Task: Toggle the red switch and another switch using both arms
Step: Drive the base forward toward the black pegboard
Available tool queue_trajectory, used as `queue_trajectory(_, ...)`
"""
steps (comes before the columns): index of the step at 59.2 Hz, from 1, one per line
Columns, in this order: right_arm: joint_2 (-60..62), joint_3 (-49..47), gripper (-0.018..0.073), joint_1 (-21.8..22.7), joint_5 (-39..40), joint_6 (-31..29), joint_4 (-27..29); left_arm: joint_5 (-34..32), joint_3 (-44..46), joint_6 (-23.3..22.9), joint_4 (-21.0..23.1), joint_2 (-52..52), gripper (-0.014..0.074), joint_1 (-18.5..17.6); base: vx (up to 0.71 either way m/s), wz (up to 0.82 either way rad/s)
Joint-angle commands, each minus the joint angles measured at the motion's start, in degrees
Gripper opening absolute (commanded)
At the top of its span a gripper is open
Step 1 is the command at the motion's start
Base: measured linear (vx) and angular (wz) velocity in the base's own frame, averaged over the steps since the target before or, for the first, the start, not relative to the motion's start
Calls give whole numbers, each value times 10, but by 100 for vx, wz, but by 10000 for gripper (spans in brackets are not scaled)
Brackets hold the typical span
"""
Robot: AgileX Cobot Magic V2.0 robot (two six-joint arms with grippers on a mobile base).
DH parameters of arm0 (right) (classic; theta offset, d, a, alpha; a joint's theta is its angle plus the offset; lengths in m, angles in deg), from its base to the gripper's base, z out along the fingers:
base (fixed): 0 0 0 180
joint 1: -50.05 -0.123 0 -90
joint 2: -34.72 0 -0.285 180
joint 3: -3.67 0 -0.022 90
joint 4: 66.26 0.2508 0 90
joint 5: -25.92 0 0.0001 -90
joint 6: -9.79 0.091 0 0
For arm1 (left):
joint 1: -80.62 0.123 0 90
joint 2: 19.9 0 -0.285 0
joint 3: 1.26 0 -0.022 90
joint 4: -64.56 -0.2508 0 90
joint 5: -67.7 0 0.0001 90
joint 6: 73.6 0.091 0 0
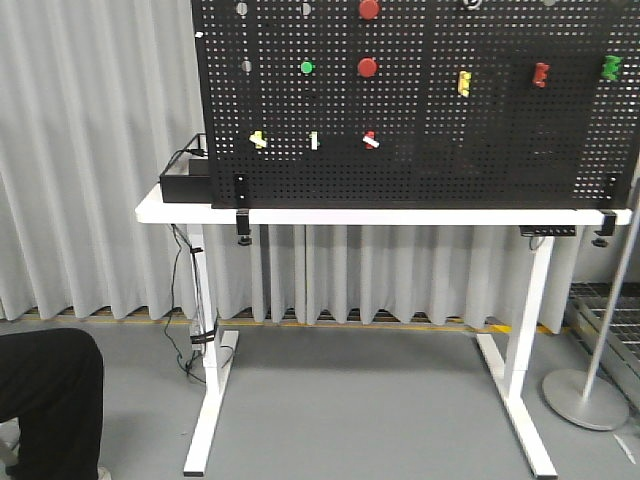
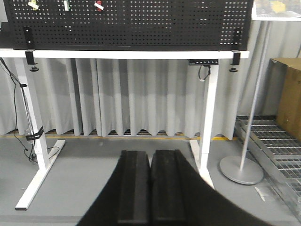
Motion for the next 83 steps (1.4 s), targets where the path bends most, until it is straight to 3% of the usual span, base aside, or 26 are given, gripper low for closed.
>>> queue_trajectory(1, 6, 3, -6, 4, 46, -3, -2, -44, -11, -1, 4, 5, 2, 1, 15, 9)
queue_trajectory(83, 6, 3, -6, 4, 46, -3, -2, -44, -11, -1, 4, 5, 2, 1, 25, -3)
